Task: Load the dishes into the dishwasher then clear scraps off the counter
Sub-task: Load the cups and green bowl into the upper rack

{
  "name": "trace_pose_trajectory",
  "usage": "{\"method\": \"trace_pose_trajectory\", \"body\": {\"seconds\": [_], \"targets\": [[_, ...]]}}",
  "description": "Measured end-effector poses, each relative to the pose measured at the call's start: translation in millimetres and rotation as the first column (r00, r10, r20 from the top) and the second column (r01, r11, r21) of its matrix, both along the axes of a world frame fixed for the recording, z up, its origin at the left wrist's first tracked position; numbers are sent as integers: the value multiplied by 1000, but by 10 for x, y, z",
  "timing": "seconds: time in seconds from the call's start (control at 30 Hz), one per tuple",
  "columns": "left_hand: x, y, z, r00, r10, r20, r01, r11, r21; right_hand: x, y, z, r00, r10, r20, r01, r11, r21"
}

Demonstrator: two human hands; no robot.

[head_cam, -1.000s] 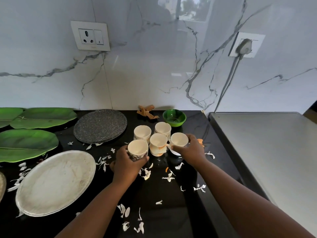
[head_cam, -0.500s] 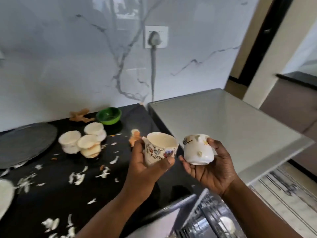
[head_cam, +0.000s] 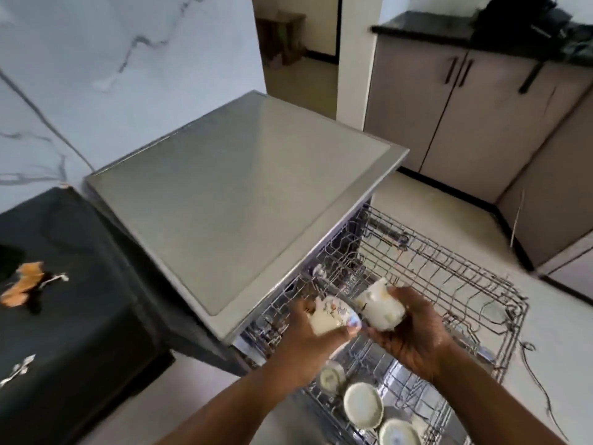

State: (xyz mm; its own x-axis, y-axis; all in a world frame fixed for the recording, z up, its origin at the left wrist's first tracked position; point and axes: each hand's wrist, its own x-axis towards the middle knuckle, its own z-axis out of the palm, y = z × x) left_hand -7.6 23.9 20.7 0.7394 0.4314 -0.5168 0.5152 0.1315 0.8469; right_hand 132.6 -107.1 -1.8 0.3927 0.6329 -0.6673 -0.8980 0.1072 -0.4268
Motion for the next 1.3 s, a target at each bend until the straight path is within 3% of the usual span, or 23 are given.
{"method": "trace_pose_trajectory", "body": {"seconds": [0.1,0.27,0.37,0.53,0.63,0.7,0.8,0.9,0.97,1.03,1.13,1.3], "targets": [[106,65,-410,973,86,-212,-87,996,4,-11,-72,-247,994,75,75,-57,975,-216],[206,493,-933,893,167,-419,-28,948,318,-67,183,-821,897,381,226,-241,847,-473],[245,698,-1198,878,85,-470,150,885,440,-122,394,-1139,735,593,331,-289,714,-638],[336,824,-1444,795,-48,-605,477,665,574,-21,585,-1509,566,715,410,-220,610,-761],[350,870,-1566,768,-62,-637,510,661,550,106,739,-1580,452,768,453,-170,573,-802],[347,910,-1625,768,-56,-638,498,678,540,219,893,-1597,290,833,471,-166,529,-833],[350,936,-1675,747,-76,-660,542,644,539,368,1140,-1608,-63,897,437,-155,424,-892],[353,955,-1737,727,-123,-676,566,665,487,487,1407,-1620,-382,858,343,-123,320,-939],[371,971,-1755,725,-141,-674,556,697,453,538,1582,-1645,-506,825,252,-100,233,-967],[398,996,-1770,730,-158,-665,536,737,412,554,1735,-1693,-516,837,180,-94,153,-984],[435,1041,-1811,734,-203,-648,506,800,322,569,1881,-1726,-463,873,153,-114,113,-987],[436,1090,-1881,766,-206,-610,413,883,221,541,1986,-1727,-578,815,45,-90,-9,-996]]}}
